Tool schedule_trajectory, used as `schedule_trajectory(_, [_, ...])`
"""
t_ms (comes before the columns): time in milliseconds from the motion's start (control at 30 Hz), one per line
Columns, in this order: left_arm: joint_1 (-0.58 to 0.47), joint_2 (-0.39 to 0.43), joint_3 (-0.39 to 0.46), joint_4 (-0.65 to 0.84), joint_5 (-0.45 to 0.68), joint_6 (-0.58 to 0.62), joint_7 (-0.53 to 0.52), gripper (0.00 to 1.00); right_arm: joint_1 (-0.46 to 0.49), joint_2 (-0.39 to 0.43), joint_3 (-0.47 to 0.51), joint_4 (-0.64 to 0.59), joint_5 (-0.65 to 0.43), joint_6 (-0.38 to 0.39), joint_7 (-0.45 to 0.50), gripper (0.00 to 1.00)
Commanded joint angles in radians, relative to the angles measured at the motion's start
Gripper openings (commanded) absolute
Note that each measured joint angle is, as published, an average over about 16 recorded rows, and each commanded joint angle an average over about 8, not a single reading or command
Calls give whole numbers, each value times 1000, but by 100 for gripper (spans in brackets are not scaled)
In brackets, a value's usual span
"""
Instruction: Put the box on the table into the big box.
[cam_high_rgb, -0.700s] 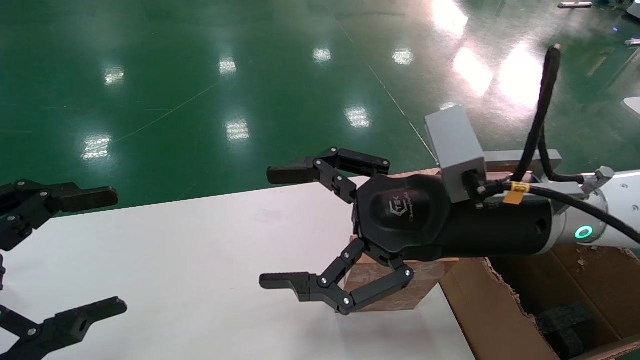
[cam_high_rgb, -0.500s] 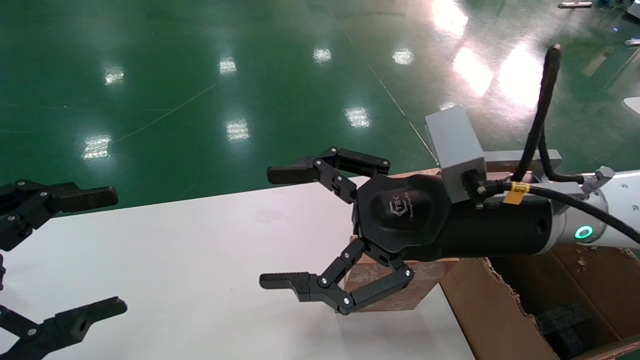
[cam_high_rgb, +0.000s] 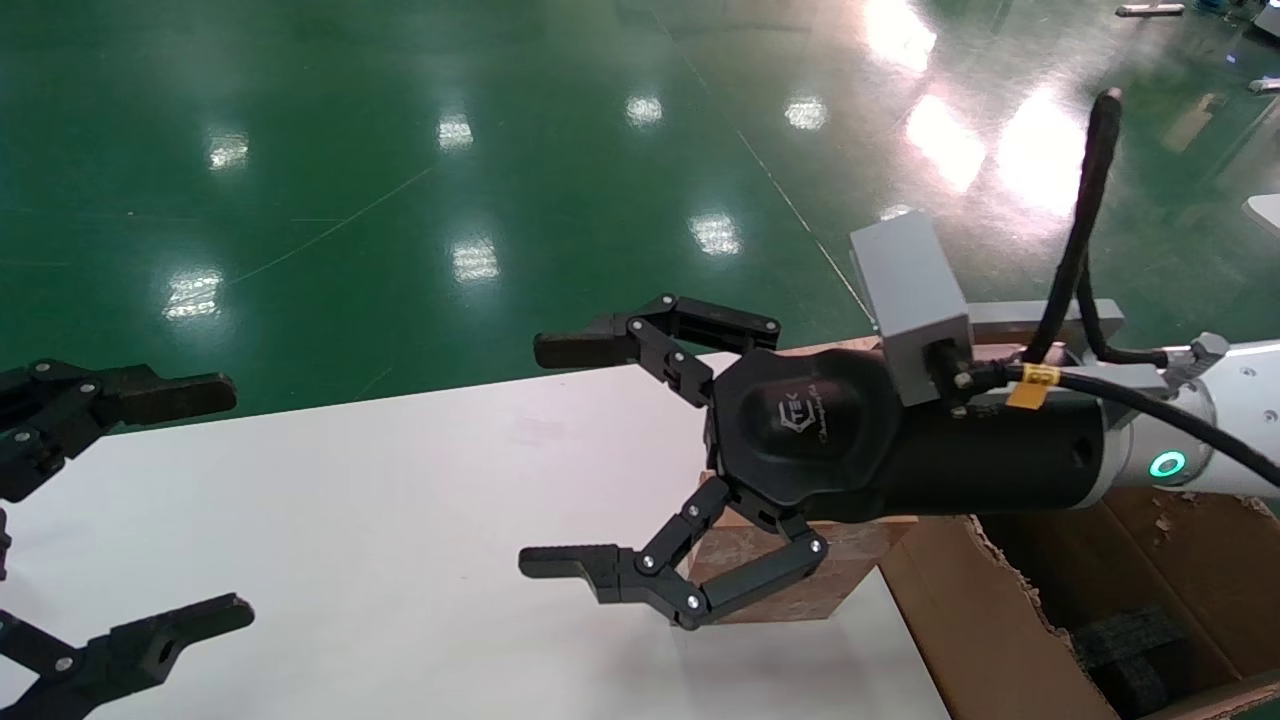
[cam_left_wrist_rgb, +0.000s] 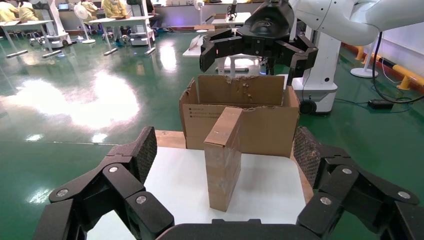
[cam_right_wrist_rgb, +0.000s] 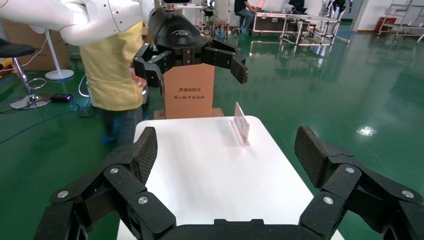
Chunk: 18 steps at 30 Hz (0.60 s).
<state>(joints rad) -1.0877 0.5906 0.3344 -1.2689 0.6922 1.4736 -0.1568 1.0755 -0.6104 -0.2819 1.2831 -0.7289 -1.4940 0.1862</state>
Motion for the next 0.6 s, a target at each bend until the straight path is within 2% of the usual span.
schedule_trajectory(33, [0,0,0,0,0,0,0,100,0,0,0,0,0,0,0,100])
schedule_trajectory(100, [0,0,0,0,0,0,0,100,0,0,0,0,0,0,0,96])
schedule_trajectory(133, [0,0,0,0,0,0,0,100,0,0,0,0,0,0,0,88])
schedule_trajectory(333, [0,0,0,0,0,0,0,100,0,0,0,0,0,0,0,14])
schedule_trajectory(367, [0,0,0,0,0,0,0,100,0,0,0,0,0,0,0,6])
schedule_trajectory(400, [0,0,0,0,0,0,0,100,0,0,0,0,0,0,0,0])
schedule_trajectory(600, [0,0,0,0,0,0,0,100,0,0,0,0,0,0,0,0])
